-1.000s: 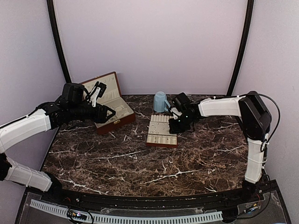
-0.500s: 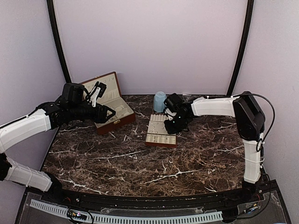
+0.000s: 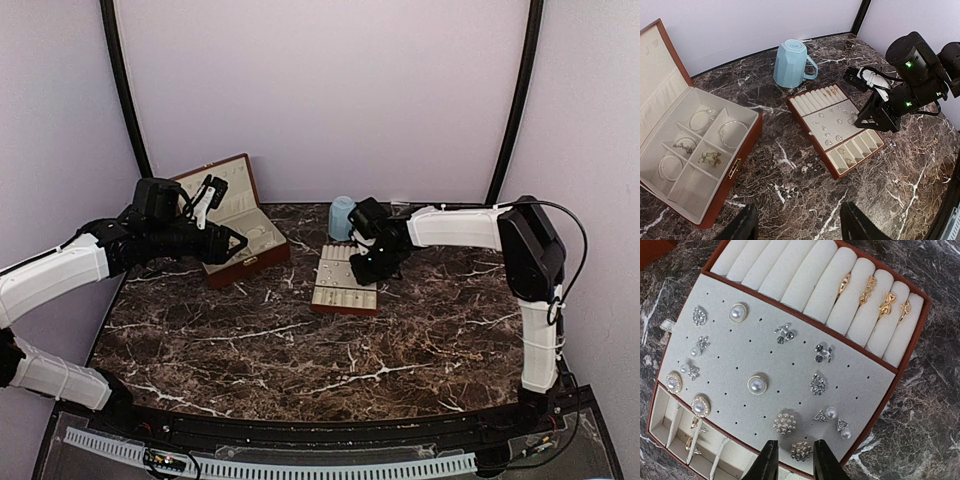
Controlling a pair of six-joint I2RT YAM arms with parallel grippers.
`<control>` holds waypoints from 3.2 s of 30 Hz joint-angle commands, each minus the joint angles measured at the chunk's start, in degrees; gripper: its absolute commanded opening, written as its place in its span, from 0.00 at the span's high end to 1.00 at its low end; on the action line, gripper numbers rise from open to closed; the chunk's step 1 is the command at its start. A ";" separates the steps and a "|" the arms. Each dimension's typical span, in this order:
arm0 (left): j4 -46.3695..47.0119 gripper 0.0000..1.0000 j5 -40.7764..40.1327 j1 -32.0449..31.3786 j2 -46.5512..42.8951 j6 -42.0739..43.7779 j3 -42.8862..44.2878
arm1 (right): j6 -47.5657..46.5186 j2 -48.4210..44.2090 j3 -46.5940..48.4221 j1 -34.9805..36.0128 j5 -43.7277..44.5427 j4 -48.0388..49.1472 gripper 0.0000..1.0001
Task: Organize the mixed jewelry
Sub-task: Insert the earring into the earring holder, then adjust the earring on the earring holder.
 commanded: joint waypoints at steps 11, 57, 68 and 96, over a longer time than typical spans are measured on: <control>-1.23 0.41 -0.48 0.05 -0.13 0.95 0.39 | 1.49 -3.35 -0.09 0.38 0.13 2.66 0.72; 0.46 0.42 -1.89 0.10 -1.84 1.00 -0.59 | 7.84 -2.01 -5.86 0.41 2.75 4.53 0.91; 6.86 0.40 -6.96 0.05 -11.17 1.30 -6.11 | 7.15 -6.01 -3.19 0.41 4.28 3.57 0.80; 7.28 0.33 -4.62 3.19 3.93 -1.91 -4.21 | 13.10 -20.31 -26.94 0.05 -2.50 19.16 0.63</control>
